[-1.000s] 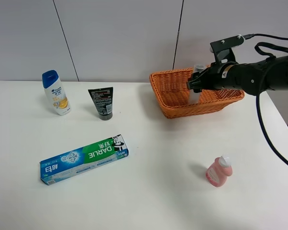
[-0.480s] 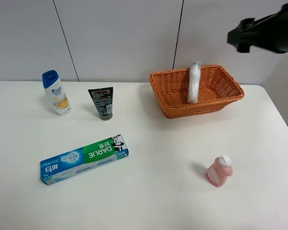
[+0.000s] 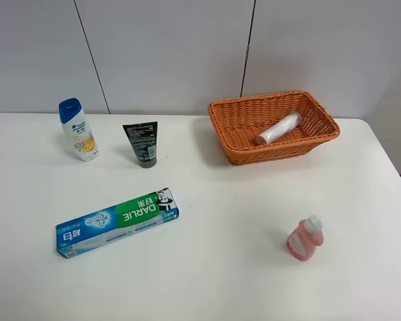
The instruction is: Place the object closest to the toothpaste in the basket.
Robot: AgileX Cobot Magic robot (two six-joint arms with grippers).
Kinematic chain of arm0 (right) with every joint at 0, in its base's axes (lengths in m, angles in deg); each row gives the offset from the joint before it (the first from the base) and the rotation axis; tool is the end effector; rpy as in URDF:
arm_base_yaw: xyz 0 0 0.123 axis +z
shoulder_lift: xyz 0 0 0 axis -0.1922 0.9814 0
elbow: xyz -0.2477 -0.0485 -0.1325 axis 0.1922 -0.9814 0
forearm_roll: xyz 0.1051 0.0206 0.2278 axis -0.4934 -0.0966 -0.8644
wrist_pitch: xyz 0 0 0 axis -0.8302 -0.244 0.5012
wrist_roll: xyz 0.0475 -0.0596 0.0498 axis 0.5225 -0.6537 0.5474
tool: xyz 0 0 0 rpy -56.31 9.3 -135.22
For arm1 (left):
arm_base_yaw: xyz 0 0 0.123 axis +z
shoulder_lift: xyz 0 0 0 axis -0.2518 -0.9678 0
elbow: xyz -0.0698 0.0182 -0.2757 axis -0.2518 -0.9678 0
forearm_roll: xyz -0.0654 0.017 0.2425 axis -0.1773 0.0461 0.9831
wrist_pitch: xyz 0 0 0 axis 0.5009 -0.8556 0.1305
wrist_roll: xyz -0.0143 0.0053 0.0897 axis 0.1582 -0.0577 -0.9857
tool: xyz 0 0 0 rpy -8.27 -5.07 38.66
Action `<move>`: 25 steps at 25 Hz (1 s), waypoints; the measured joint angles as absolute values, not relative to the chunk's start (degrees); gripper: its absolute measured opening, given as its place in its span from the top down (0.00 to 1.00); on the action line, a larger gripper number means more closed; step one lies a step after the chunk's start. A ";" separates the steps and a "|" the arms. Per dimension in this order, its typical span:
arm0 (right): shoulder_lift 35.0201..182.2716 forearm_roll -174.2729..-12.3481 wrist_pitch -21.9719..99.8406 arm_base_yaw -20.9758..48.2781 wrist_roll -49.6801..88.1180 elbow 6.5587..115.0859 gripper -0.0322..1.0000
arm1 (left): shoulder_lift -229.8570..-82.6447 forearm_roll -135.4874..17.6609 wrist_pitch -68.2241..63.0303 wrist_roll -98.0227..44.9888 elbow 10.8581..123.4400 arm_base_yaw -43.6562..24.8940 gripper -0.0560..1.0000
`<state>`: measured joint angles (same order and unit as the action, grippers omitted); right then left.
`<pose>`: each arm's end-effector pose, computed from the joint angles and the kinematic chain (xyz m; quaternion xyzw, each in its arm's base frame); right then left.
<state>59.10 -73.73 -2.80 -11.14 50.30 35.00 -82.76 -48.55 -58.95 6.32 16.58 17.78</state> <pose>0.0344 -0.0144 0.4130 0.0541 0.7884 -0.0585 0.6100 -0.0060 -0.0046 0.2799 -0.0135 0.8470 -0.0068 0.5314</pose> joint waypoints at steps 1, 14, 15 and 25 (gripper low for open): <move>56.29 -73.78 -5.19 -11.38 50.44 33.59 0.18 | -82.76 -48.55 -58.95 6.32 16.58 17.78 0.01; 35.31 -81.98 -14.96 -11.51 50.73 10.10 0.18 | -82.76 -48.55 -58.95 6.32 16.58 17.78 0.01; 35.31 -82.13 -14.50 -11.51 50.73 9.71 0.18 | -82.76 -48.55 -58.95 6.32 16.58 17.78 0.01; 35.31 -82.37 -13.80 -11.51 50.68 9.63 0.18 | -82.76 -48.55 -58.95 6.32 16.58 17.78 0.01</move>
